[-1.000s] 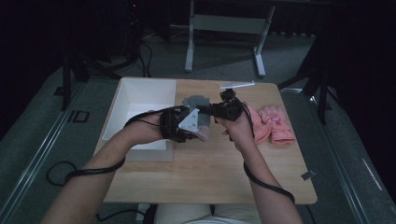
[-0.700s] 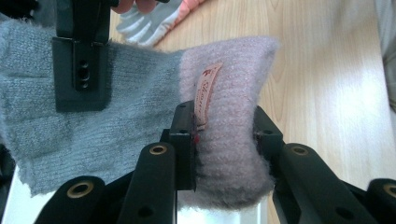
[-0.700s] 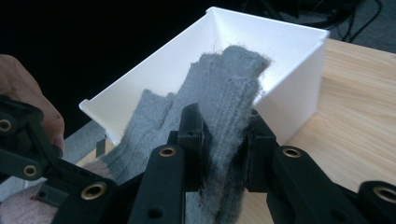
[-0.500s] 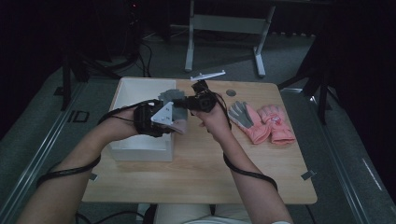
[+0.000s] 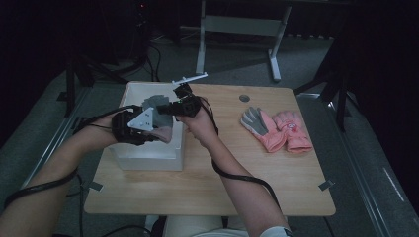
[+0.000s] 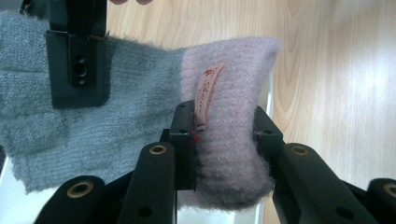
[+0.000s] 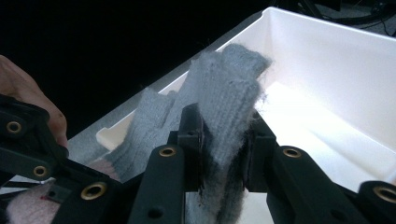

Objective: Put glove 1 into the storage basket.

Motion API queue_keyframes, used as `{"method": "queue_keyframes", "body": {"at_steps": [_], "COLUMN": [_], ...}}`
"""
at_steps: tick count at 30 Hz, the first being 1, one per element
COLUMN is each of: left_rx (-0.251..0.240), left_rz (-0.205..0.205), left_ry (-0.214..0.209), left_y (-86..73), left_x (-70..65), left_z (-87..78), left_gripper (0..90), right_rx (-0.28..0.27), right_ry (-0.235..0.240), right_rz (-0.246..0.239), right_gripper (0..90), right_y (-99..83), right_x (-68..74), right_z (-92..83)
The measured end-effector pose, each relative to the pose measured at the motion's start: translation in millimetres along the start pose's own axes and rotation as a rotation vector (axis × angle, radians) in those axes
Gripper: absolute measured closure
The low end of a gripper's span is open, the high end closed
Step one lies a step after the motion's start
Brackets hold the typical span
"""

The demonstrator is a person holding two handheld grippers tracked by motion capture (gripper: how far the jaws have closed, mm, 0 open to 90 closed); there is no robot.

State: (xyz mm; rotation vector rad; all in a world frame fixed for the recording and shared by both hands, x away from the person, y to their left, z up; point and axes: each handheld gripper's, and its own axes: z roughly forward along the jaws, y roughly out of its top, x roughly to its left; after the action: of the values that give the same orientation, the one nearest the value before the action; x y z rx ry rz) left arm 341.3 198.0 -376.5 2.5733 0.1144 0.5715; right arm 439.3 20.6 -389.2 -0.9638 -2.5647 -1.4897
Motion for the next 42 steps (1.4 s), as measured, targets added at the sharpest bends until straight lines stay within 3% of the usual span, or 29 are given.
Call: {"method": "queue_keyframes", "body": {"at_steps": [4, 9, 12, 17, 21, 22, 23, 25, 28, 30, 33, 34, 36, 37, 39, 41, 42], "left_rx": [0.029, 0.041, 0.069, 0.063, 0.091, 0.133, 0.133, 0.188, 0.219, 0.234, 0.278, 0.301, 0.381, 0.381, 0.404, 0.392, 0.367], "left_rz": [0.012, -0.002, 0.018, 0.039, 0.076, 0.116, 0.116, 0.169, 0.189, 0.195, 0.21, 0.21, 0.169, 0.169, 0.115, 0.108, 0.082], "left_ry": [-0.001, -0.025, -0.036, -0.047, -0.034, -0.026, -0.026, -0.02, -0.019, -0.027, -0.057, -0.056, -0.088, -0.088, -0.09, -0.085, -0.087], "left_y": [-11.7, -21.9, -27.1, -36.4, -39.6, -39.9, -39.9, -38.7, -37.0, -36.3, -36.2, -36.2, -35.4, -35.4, -36.0, -36.0, -35.7], "left_x": [-2.7, -3.3, -1.9, 4.5, 6.4, 5.9, 5.9, 5.3, 6.2, 7.3, 6.8, 6.1, 7.1, 7.1, 7.5, 8.4, 10.2], "left_z": [9.1, 27.7, 45.0, 62.3, 72.5, 80.0, 80.0, 90.8, 99.0, 103.8, 114.4, 119.2, 129.9, 129.9, 135.6, 134.4, 130.5], "left_gripper": [68.6, 68.6, 68.5, 68.5, 68.3, 68.2, 68.2, 68.0, 67.8, 67.4, 66.2, 65.7, 63.1, 61.0, 55.3, 51.7, 51.7], "right_rx": [0.018, 0.072, 0.109, 0.154, 0.181, 0.196, 0.196, 0.233, 0.261, 0.253, 0.195, 0.177, 0.152, 0.145, 0.133, 0.123, 0.111], "right_ry": [0.001, -0.023, -0.058, -0.098, -0.124, -0.146, -0.146, -0.178, -0.21, -0.222, -0.229, -0.221, -0.22, -0.215, -0.21, -0.208, -0.199], "right_rz": [0.014, 0.024, 0.029, 0.036, 0.045, 0.05, 0.05, 0.033, 0.025, 0.031, 0.047, 0.061, 0.073, 0.079, 0.08, 0.082, 0.087], "right_gripper": [73.8, 73.8, 73.7, 73.7, 73.7, 73.6, 73.6, 73.0, 70.1, 65.7, 60.9, 59.1, 59.0, 58.4, 58.3, 57.9, 57.6], "right_y": [-3.0, -10.1, -14.4, -15.2, -13.9, -12.7, -12.7, -10.1, -7.7, -6.6, -5.9, -5.4, -4.8, -4.9, -5.4, -5.5, -5.5], "right_x": [-1.1, -7.1, -12.7, -21.2, -25.4, -25.7, -25.7, -23.6, -22.6, -23.7, -28.5, -30.8, -34.4, -35.9, -38.3, -39.6, -41.1], "right_z": [12.8, 29.7, 40.7, 51.9, 59.3, 64.0, 64.0, 70.9, 75.5, 74.9, 67.0, 63.1, 54.8, 50.5, 41.8, 37.2, 32.0]}}
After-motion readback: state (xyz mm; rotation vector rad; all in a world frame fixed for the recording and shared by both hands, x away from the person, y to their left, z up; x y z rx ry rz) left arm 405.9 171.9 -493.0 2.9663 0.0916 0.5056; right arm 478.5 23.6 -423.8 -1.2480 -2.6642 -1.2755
